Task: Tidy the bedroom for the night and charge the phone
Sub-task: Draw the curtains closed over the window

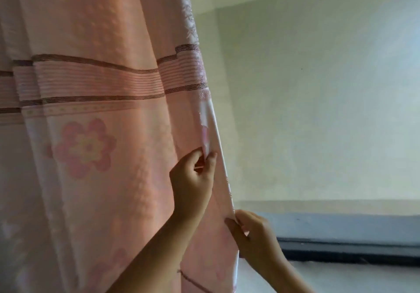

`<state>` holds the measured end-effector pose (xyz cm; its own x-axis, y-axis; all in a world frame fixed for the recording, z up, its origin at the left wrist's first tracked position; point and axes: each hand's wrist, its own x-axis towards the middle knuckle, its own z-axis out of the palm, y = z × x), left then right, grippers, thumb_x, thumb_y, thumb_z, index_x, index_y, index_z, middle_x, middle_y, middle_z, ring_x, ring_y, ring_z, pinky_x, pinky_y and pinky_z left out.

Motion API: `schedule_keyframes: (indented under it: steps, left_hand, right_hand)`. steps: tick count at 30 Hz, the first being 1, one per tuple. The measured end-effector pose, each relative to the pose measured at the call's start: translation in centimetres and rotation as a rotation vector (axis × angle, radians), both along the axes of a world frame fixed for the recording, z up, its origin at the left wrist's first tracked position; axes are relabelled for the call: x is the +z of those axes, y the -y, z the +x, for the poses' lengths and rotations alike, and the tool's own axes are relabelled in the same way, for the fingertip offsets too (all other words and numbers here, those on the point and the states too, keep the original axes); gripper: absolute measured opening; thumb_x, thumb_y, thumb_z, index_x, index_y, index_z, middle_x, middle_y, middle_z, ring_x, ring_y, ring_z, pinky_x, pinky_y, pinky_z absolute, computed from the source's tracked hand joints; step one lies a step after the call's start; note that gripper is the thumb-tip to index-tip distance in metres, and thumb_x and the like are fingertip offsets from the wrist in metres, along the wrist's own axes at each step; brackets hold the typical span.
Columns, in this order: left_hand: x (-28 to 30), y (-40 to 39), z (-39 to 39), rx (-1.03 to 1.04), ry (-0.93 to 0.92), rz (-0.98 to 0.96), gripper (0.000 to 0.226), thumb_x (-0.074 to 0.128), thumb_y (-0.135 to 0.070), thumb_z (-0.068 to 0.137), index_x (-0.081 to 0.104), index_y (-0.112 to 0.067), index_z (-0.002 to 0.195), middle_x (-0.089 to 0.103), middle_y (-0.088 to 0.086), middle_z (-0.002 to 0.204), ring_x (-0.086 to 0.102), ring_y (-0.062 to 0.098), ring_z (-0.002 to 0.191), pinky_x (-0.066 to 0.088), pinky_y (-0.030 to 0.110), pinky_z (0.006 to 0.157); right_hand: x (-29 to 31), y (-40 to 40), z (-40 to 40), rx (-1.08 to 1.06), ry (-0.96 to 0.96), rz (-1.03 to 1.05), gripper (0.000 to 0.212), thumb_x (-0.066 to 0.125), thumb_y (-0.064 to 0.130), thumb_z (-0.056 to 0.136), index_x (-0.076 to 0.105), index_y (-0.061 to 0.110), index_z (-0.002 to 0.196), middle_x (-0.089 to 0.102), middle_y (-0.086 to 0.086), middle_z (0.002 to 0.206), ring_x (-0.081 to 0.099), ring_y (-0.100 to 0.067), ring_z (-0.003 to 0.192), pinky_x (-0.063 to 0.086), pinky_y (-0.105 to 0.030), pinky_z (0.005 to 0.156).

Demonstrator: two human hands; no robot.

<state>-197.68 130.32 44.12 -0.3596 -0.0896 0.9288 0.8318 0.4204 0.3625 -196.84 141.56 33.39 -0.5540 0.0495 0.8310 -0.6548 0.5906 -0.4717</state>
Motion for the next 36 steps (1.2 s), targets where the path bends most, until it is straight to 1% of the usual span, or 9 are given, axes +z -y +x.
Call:
schedule_keyframes:
  steps: [4,9,13,16,19,22,27,32,36]
  left_hand:
    - [1.1,-7.6,-0.6,-0.203,0.047,0.051,0.056,0.068,-0.009,0.075,0.027,-0.03,0.043,0.031,-0.014,0.039,0.043,0.0,0.04,0.031,0.007,0.042]
    - [2.9,-18.8,2.1,-0.526,0.087,0.045,0.05,0.063,-0.008,0.079,0.031,-0.029,0.046,0.033,-0.01,0.043,0.047,-0.008,0.045,0.035,0.002,0.046]
    - [4.5,-26.8,5.3,-0.683,0.086,0.017,0.044,0.06,-0.011,0.081,0.034,-0.028,0.049,0.036,-0.008,0.046,0.047,-0.01,0.046,0.037,0.001,0.048]
    - [5.2,-32.8,7.5,-0.724,0.048,0.005,0.026,0.062,-0.012,0.08,0.049,-0.014,0.057,0.043,-0.012,0.051,0.052,-0.005,0.048,0.04,0.001,0.051]
    - [5.7,-37.0,8.8,-0.731,0.027,0.012,0.015,0.064,-0.01,0.079,0.058,0.001,0.07,0.044,-0.014,0.053,0.042,0.001,0.044,0.04,0.004,0.049]
    - [5.5,-41.3,10.8,-0.701,-0.037,0.029,0.019,0.065,-0.008,0.077,0.052,-0.012,0.063,0.042,-0.013,0.052,0.04,0.001,0.043,0.039,0.005,0.05]
    - [4.9,-46.4,13.6,-0.62,-0.006,0.078,0.044,0.065,-0.01,0.077,0.033,-0.024,0.05,0.036,-0.005,0.047,0.042,0.002,0.046,0.035,0.009,0.048]
    - [5.9,-52.4,16.3,-0.605,-0.013,-0.017,0.041,0.061,-0.013,0.08,0.034,-0.028,0.053,0.039,-0.008,0.051,0.04,0.005,0.045,0.04,0.004,0.05]
    - [7.3,-58.4,18.5,-0.64,-0.012,-0.156,0.033,0.059,-0.011,0.082,0.04,-0.024,0.058,0.04,-0.012,0.055,0.039,0.0,0.05,0.04,-0.001,0.055]
  right_hand:
    - [1.0,-7.5,2.7,-0.193,0.018,-0.048,0.03,0.036,0.051,0.067,0.043,0.023,0.059,0.05,0.024,0.045,0.04,0.009,0.042,0.029,-0.004,0.044]
    - [2.6,-17.7,7.8,-0.519,-0.121,0.033,0.028,0.044,0.038,0.074,0.036,0.016,0.06,0.028,0.017,0.032,0.031,0.013,0.039,0.022,0.002,0.042]
    - [4.9,-24.9,12.7,-0.752,-0.241,0.157,0.032,0.042,0.038,0.085,0.035,0.018,0.061,0.021,0.022,0.048,0.03,0.0,0.048,0.022,0.0,0.043]
    - [5.9,-30.3,16.1,-0.925,-0.276,0.255,0.043,0.023,0.049,0.092,0.033,0.021,0.061,0.029,0.013,0.046,0.027,-0.005,0.042,0.021,-0.01,0.042]
    - [6.7,-34.1,18.2,-1.102,-0.297,0.422,0.045,0.016,0.042,0.095,0.037,0.02,0.062,0.046,0.004,0.037,0.04,-0.007,0.032,0.025,-0.007,0.042]
    - [6.0,-38.1,19.9,-1.133,-0.334,0.529,0.047,0.019,0.036,0.095,0.043,0.017,0.06,0.052,0.0,0.041,0.048,-0.016,0.034,0.04,-0.02,0.032]
    - [5.8,-45.4,21.8,-0.982,-0.494,0.67,0.043,0.025,0.032,0.095,0.05,0.016,0.064,0.059,-0.003,0.049,0.052,-0.018,0.045,0.036,-0.028,0.054]
    - [5.8,-53.6,21.8,-1.018,-0.571,0.492,0.056,0.026,0.032,0.097,0.058,0.006,0.059,0.063,-0.01,0.047,0.058,-0.021,0.043,0.047,-0.029,0.059]
    - [6.7,-58.3,24.0,-1.011,-0.388,0.318,0.055,0.02,0.037,0.096,0.052,0.006,0.062,0.059,-0.013,0.049,0.058,-0.029,0.042,0.047,-0.032,0.047]
